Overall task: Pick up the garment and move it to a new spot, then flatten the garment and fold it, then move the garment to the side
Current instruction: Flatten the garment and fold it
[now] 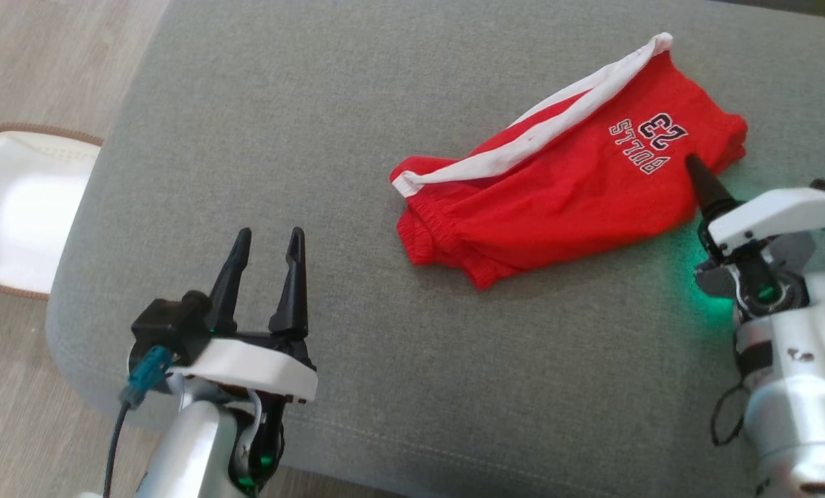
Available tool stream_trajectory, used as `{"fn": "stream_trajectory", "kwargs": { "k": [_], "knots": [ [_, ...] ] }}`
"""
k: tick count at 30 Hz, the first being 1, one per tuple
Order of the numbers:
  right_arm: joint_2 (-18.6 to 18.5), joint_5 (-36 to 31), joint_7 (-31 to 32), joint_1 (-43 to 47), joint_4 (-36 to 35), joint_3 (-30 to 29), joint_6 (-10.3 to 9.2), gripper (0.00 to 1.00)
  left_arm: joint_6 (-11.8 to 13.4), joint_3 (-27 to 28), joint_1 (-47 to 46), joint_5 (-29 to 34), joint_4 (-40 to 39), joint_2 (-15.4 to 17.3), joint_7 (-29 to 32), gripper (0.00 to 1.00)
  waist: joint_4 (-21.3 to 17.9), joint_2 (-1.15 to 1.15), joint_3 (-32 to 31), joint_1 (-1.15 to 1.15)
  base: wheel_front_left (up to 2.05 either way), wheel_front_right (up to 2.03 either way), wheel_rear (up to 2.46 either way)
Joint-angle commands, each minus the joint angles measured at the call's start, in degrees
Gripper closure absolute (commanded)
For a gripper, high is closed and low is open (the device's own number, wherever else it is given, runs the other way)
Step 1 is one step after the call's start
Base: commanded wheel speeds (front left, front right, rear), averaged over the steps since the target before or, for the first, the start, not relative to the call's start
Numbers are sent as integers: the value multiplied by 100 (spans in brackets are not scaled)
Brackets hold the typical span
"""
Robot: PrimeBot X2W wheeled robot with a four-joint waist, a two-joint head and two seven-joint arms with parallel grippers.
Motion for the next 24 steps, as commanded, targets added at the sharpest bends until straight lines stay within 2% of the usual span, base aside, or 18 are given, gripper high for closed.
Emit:
{"fn": "stream_trajectory", "kwargs": {
  "k": [1,16,17,18,24],
  "knots": [
    [65,-57,44,-165,29,88,-4,0,-37,173,-225,21,-221,15,-70,0,36,0,47,0,0,0,0],
    [-245,-860,358,-1422,1241,-96,-4,1,51,-40,-492,-173,-271,15,-70,0,219,0,598,0,0,0,0],
    [-251,-890,358,-1487,1283,-88,-4,77,54,-44,-501,-178,-269,15,-70,0,220,0,615,0,0,0,0],
    [-260,-908,331,-1546,1317,-96,-4,100,58,-50,-510,-182,-267,15,-70,0,217,0,630,0,0,0,0],
    [-231,-811,2,-1669,1334,-170,-4,100,92,-56,-541,-207,-227,15,-70,0,106,0,584,0,0,0,0]
  ]
}}
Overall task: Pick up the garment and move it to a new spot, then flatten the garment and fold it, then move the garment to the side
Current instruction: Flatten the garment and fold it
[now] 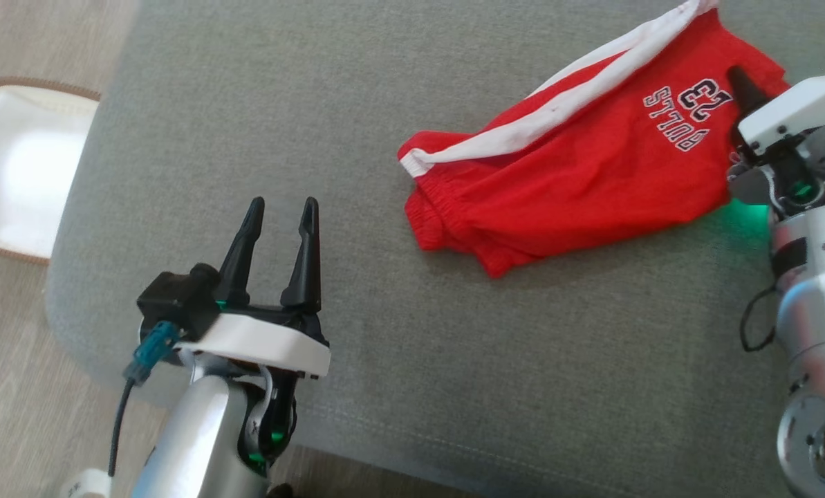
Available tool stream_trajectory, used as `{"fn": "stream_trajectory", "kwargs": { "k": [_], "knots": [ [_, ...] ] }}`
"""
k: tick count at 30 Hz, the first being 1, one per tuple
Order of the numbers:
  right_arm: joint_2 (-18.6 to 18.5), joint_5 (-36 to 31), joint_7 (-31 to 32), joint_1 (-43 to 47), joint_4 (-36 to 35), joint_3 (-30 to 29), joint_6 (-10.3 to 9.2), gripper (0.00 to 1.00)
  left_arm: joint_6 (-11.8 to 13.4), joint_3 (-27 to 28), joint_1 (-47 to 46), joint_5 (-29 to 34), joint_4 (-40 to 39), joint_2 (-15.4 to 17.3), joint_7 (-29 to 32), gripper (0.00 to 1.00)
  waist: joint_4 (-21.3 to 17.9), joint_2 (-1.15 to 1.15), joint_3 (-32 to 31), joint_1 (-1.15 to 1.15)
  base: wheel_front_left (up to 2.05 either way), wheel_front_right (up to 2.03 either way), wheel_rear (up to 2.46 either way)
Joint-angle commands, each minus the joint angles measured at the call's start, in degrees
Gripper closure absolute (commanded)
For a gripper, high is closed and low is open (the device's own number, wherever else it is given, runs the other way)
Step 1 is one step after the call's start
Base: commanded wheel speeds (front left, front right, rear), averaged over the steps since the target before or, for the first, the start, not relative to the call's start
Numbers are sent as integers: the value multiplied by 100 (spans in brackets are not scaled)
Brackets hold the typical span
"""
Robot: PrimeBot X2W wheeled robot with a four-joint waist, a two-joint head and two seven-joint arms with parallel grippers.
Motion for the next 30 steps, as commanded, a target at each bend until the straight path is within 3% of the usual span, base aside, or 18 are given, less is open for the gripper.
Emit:
{"fn": "stream_trajectory", "kwargs": {
  "k": [1,18,30],
  "knots": [
    [172,90,-47,91,-10,55,-5,100,30,155,-186,-25,-154,42,-70,0,-53,0,-40,0,0,0,0],
    [410,1168,-849,1682,-1346,-70,-5,100,-89,348,67,147,49,42,-70,0,-1010,0,-853,0,0,0,0],
    [547,1287,-1056,2756,-2245,155,-5,100,-112,418,415,179,112,42,-70,0,-1227,0,-1362,0,0,0,0]
  ]
}}
